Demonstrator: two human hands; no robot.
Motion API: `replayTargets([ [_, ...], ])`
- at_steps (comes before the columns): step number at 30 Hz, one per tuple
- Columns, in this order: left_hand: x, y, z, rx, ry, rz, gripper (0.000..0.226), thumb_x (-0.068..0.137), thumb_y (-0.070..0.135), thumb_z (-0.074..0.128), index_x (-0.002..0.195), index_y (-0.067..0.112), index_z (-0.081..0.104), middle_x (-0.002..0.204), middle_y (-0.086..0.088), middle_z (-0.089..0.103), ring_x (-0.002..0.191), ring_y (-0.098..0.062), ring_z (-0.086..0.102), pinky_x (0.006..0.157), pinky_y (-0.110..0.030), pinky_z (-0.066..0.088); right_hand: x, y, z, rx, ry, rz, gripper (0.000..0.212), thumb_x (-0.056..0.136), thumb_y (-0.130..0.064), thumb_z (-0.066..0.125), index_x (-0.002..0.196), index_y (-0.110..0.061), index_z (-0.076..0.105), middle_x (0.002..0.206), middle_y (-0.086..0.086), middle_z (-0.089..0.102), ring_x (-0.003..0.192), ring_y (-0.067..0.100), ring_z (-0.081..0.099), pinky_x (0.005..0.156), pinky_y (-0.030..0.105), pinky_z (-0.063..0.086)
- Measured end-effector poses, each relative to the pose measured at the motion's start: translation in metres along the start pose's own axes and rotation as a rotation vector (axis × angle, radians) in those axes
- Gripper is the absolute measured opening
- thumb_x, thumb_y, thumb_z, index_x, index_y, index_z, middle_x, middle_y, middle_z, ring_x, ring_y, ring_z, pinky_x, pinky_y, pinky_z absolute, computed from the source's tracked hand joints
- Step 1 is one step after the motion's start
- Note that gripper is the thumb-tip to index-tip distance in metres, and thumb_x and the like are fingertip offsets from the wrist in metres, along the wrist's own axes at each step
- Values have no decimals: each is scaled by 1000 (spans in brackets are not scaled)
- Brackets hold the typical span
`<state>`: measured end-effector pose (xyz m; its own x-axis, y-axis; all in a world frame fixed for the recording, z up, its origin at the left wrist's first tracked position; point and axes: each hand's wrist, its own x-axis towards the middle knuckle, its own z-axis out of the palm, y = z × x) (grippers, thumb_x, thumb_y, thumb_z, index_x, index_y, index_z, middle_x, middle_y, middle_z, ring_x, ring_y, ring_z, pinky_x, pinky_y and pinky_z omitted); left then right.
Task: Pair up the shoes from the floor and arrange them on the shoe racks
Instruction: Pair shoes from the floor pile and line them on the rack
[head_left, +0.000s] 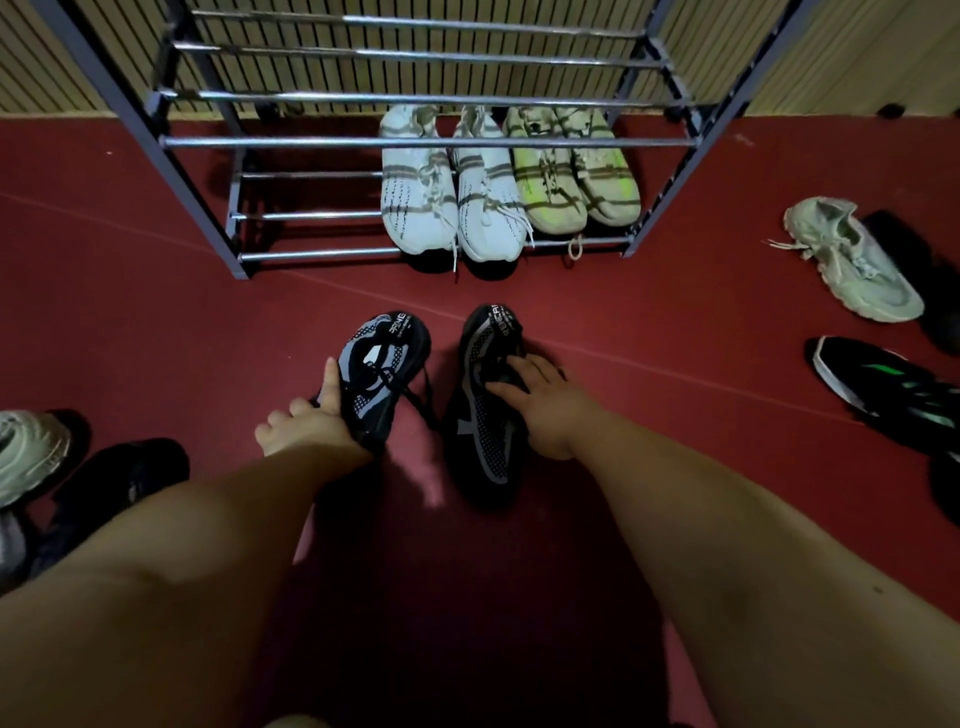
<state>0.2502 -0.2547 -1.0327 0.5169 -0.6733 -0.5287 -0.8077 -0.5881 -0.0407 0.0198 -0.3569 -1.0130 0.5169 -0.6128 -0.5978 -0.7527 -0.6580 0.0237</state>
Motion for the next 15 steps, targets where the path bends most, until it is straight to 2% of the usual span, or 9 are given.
replayTargets([
  [3,-6,10,-12,-154,-44,8,120,67,62,66,144,38,-23,144,-14,34,129,-34,37,105,-47,26,-6,3,-6,73,50,37,81,87,-14,51,151,-33,4,159,7,-10,146,26,-7,117,44,1],
  [7,-14,26,-30,-576,-65,18,115,72,49,70,147,37,-17,145,-22,27,132,-41,28,109,-47,26,-15,9,-13,188,104,110,83,87,-16,52,151,-31,0,159,6,-8,146,25,-5,116,44,3],
  [11,-24,44,-46,-577,-21,102,115,72,48,72,148,34,-14,143,-25,28,131,-42,28,108,-44,28,-24,23,-20,203,174,180,86,85,-16,53,151,-33,0,159,4,-5,146,24,-2,115,45,6],
  [13,-33,57,-51,-594,-18,134,115,71,46,73,149,35,-12,144,-23,26,132,-40,25,108,-43,26,-28,30,-24,252,210,240,82,88,-24,53,151,-31,2,158,6,2,144,27,7,114,44,13],
  [15,-41,73,-52,-636,-13,173,115,70,45,74,149,37,-10,143,-22,25,133,-39,23,109,-43,25,-31,36,-25,411,228,320,74,92,-34,49,151,-28,6,156,9,11,140,31,19,112,44,20],
])
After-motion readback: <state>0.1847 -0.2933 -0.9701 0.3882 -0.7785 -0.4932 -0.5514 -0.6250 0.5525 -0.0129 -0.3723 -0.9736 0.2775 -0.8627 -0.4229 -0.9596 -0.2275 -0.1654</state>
